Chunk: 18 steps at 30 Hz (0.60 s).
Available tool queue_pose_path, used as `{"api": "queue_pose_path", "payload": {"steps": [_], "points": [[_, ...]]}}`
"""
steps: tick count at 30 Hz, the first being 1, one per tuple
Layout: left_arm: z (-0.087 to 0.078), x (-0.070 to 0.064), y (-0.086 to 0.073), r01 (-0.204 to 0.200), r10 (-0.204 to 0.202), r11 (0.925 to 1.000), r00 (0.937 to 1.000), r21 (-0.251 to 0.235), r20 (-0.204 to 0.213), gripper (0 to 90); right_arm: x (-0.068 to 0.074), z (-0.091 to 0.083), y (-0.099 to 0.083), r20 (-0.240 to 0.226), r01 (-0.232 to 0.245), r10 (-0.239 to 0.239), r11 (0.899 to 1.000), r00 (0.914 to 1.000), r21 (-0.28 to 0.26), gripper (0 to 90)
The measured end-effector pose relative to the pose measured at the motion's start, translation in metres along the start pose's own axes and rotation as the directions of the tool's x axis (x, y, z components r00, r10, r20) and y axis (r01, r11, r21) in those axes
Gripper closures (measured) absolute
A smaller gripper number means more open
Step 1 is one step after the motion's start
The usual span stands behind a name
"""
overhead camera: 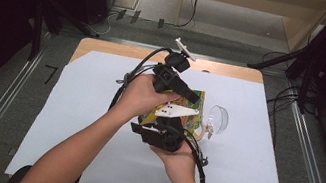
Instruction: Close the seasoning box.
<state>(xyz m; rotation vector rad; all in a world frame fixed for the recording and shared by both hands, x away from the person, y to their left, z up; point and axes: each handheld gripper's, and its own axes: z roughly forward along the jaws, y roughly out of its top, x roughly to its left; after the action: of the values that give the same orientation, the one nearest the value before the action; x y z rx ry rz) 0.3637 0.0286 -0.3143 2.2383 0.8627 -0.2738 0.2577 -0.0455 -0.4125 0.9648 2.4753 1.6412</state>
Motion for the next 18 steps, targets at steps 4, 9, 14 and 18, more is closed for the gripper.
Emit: {"api": "queue_pose_path", "payload": {"steps": [4, 9, 14, 18], "points": [[0.0009, -0.0004, -0.0004, 0.004, -0.004, 1.0, 1.0, 0.001, 0.003, 73.4, -0.0001, -0.0005, -0.0009, 0.007, 0.002, -0.001, 1.0, 1.0, -0.005, 69.0], [0.0013, -0.0003, -0.005, -0.006, 0.006, 1.0, 1.0, -0.006, 0.004, 75.1, 0.0003, 0.0002, -0.0049, 0.018, 0.021, -0.021, 1.0, 0.9996, 0.002, 72.7], [-0.0006, -0.001, -0.0075, -0.009, 0.009, 0.9999, 1.0, -0.015, 0.001, 76.1, 0.0018, 0.0018, -0.0065, 0.023, 0.036, -0.036, 0.999, 0.9991, 0.0, 72.6], [-0.0011, -0.0015, -0.0088, -0.01, 0.01, 0.9997, 1.0, -0.023, 0.001, 76.2, 0.002, 0.0025, -0.0073, 0.024, 0.04, -0.04, 0.999, 0.9989, -0.003, 70.8]]}}
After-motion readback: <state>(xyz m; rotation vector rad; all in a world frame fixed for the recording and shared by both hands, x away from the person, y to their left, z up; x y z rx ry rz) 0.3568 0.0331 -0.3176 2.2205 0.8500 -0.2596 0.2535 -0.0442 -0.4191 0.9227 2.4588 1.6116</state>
